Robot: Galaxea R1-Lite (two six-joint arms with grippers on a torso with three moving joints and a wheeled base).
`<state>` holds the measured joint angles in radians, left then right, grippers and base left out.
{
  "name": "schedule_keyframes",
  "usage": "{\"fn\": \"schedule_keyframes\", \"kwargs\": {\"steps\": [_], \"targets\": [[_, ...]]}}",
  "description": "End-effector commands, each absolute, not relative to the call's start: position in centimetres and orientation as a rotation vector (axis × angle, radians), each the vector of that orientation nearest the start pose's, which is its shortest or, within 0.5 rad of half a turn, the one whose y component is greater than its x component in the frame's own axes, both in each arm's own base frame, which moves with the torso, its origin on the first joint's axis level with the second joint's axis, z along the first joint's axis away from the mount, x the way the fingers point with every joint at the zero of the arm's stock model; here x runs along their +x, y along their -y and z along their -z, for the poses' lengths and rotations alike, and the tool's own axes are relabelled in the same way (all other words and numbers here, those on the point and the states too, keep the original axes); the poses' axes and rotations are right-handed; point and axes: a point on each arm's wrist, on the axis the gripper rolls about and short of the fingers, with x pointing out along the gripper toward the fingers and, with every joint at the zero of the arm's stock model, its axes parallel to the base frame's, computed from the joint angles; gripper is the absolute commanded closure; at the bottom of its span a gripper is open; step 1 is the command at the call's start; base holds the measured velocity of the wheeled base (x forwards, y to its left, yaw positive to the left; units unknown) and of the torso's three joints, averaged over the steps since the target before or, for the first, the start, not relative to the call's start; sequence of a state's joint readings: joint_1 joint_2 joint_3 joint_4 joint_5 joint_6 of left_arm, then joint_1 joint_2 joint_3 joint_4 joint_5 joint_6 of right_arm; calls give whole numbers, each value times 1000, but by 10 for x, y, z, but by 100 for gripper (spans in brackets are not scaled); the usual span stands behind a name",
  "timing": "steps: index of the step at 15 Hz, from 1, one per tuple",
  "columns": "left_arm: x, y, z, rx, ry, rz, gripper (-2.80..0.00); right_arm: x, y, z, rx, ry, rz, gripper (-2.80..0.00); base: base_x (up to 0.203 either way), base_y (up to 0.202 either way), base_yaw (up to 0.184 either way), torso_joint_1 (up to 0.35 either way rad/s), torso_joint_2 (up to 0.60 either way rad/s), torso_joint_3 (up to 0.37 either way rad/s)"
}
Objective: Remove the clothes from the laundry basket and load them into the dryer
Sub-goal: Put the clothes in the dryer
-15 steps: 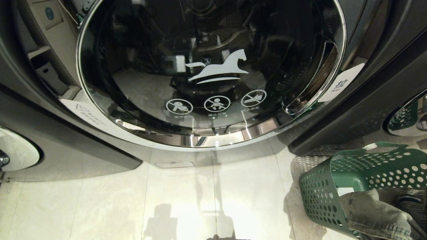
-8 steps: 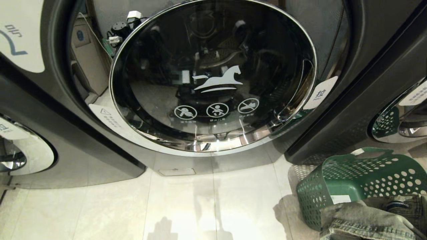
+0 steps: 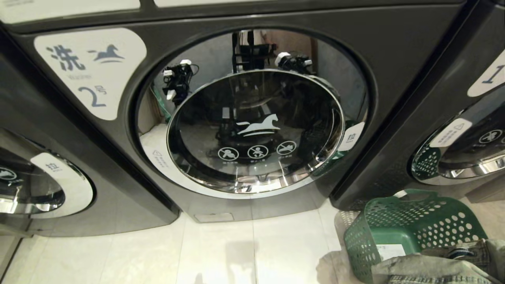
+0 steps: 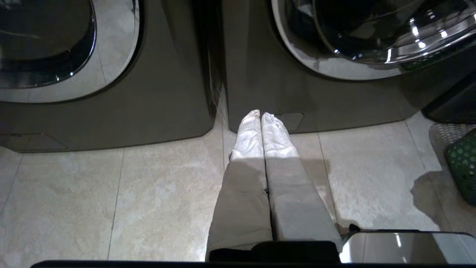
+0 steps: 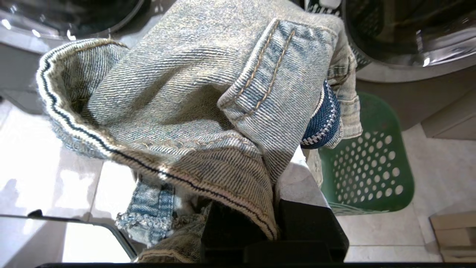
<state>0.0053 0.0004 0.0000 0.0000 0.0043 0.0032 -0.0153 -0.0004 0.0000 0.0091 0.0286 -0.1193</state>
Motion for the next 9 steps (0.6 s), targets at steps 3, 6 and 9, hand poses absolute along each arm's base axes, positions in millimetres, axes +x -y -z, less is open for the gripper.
{"fn": "schedule_keyframes", "kwargs": {"steps": [3, 6, 9], "targets": [[-23, 0, -76, 3, 0, -11, 0, -23, -1, -75, -121, -10, -14, 0, 0, 0, 0, 135, -453, -118], [-23, 0, -76, 3, 1, -11, 0, -23, -1, -75, -119, -10, -15, 0, 0, 0, 0, 153, -465, -108], [-23, 0, -75, 3, 0, -11, 0, -23, -1, -75, -119, -10, -16, 0, 0, 0, 0, 176, -471, -100]]}}
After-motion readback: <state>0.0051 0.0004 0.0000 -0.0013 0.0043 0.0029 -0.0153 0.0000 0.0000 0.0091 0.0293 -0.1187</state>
